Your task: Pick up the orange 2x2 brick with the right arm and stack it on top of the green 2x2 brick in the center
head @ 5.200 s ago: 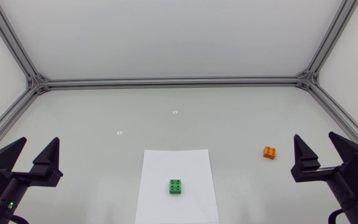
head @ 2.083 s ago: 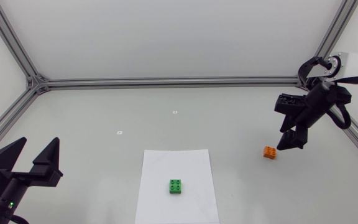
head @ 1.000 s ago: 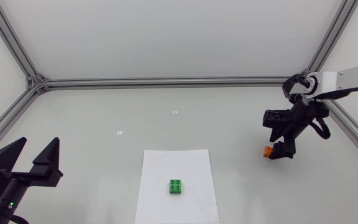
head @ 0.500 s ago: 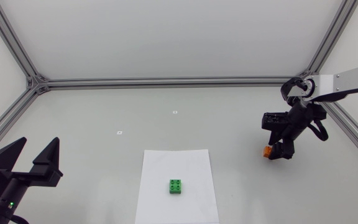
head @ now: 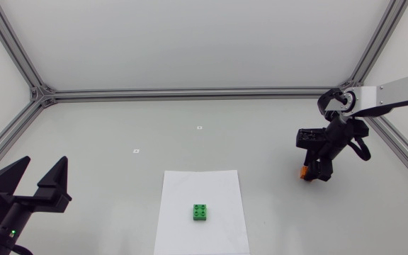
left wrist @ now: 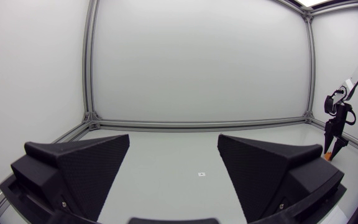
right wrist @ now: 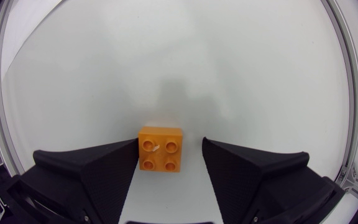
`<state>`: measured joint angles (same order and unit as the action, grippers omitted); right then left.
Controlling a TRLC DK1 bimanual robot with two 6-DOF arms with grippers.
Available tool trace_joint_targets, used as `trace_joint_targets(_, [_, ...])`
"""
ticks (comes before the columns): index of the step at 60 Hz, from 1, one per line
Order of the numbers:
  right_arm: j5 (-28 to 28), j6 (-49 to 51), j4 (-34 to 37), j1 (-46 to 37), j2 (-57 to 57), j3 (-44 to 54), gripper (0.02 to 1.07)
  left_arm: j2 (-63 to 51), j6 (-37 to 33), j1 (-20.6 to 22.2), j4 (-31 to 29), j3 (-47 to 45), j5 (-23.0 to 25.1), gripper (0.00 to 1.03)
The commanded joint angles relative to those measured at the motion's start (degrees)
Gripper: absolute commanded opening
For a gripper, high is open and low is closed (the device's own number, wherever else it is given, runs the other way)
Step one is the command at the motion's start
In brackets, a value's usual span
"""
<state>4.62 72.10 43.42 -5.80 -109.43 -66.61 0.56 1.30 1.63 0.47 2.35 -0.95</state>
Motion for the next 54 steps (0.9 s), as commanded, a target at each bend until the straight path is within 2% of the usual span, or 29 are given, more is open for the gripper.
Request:
trace_joint_targets(1, [-0.1, 1.1, 0.0, 0.4, -1.2, 1.2, 0.73, 0.2, -0.3, 0.0, -0.6, -2.3, 0.2, 0.99])
trace_joint_targets(4, [-0.1, 1.1, 0.0, 0.3, -1.2, 1.2, 0.72, 0.2, -0.3, 0.0, -0.6, -2.3, 0.2, 0.99])
trace_joint_targets(8, [-0.1, 1.1, 0.1, 0.3, -1.1, 1.2, 0.65, 0.2, -0.3, 0.0, -0.6, -2.3, 0.2, 0.99])
trace_joint_targets(17, [-0.1, 1.3, 0.1, 0.3, -0.8, 1.8, 0.61, 0.2, -0.3, 0.0, -0.6, -2.3, 0.2, 0.99])
trace_joint_targets(25, [-0.1, 1.4, 0.1, 0.3, -0.5, 2.4, 0.51, 0.2, -0.3, 0.0, -0.6, -2.3, 0.2, 0.99])
trace_joint_targets(33, [-0.1, 1.4, 0.1, 0.3, -0.4, 2.5, 0.48, 0.2, -0.3, 0.0, -0.6, -2.3, 0.2, 0.99])
trace_joint_targets(44, [0.2, 1.6, 1.1, 0.3, 0.4, 2.1, 0.34, 0.2, -0.3, 0.0, -0.6, -2.3, 0.2, 0.99])
trace_joint_targets(54, [0.2, 2.3, 2.7, 0.2, 2.1, 2.1, 0.33, 0.2, -0.3, 0.0, -0.6, -2.3, 0.2, 0.99])
